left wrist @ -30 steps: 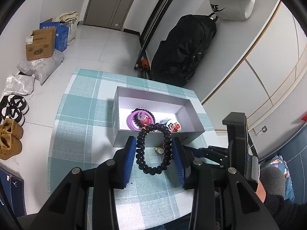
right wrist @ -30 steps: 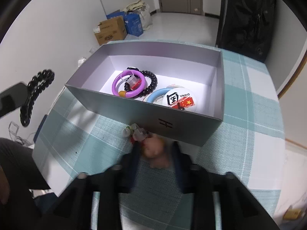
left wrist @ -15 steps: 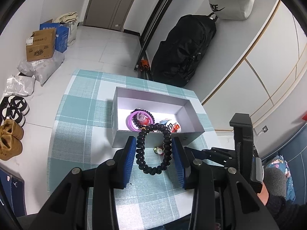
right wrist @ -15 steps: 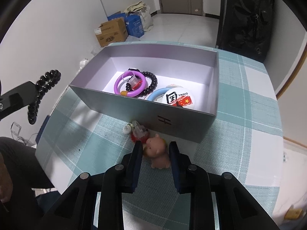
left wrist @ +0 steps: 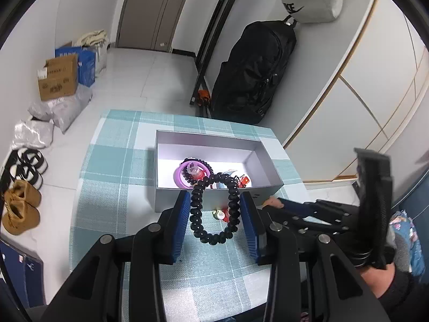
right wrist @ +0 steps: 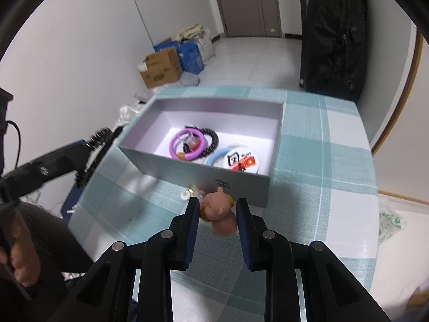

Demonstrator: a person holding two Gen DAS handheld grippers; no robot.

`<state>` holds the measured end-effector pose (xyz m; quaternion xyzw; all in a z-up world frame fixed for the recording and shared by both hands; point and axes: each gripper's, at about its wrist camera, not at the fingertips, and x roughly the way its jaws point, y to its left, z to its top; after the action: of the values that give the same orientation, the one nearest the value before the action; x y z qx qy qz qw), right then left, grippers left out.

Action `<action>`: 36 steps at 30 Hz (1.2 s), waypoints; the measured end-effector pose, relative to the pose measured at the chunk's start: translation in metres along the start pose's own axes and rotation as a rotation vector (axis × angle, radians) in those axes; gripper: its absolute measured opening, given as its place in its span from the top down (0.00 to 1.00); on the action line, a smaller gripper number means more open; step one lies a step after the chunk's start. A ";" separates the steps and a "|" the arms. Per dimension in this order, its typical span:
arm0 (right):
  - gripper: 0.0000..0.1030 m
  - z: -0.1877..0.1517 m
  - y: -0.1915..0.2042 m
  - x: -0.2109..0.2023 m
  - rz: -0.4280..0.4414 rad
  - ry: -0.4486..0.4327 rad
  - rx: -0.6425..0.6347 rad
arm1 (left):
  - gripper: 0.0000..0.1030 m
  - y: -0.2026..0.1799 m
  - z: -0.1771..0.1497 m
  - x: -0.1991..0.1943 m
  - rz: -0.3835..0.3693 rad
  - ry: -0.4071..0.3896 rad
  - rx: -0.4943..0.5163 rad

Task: Organize jewelry
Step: 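Carry the bracelet and pig into the white box and open both grippers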

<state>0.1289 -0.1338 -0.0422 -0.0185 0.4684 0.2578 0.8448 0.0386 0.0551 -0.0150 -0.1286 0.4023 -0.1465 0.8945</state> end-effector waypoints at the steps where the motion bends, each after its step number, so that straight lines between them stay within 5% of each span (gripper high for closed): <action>1: 0.74 0.001 0.000 -0.005 0.009 -0.014 0.002 | 0.68 -0.002 0.000 -0.001 0.001 -0.002 0.003; 16: 0.74 0.038 0.007 -0.043 0.058 -0.155 -0.050 | 0.68 -0.012 0.032 0.009 0.006 -0.033 -0.002; 36: 0.74 0.073 -0.020 0.012 0.117 -0.122 -0.013 | 0.68 0.005 0.056 0.067 -0.012 0.054 -0.024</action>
<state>0.2004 -0.1263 -0.0150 0.0192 0.4145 0.3106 0.8552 0.1242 0.0418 -0.0263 -0.1376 0.4272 -0.1504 0.8809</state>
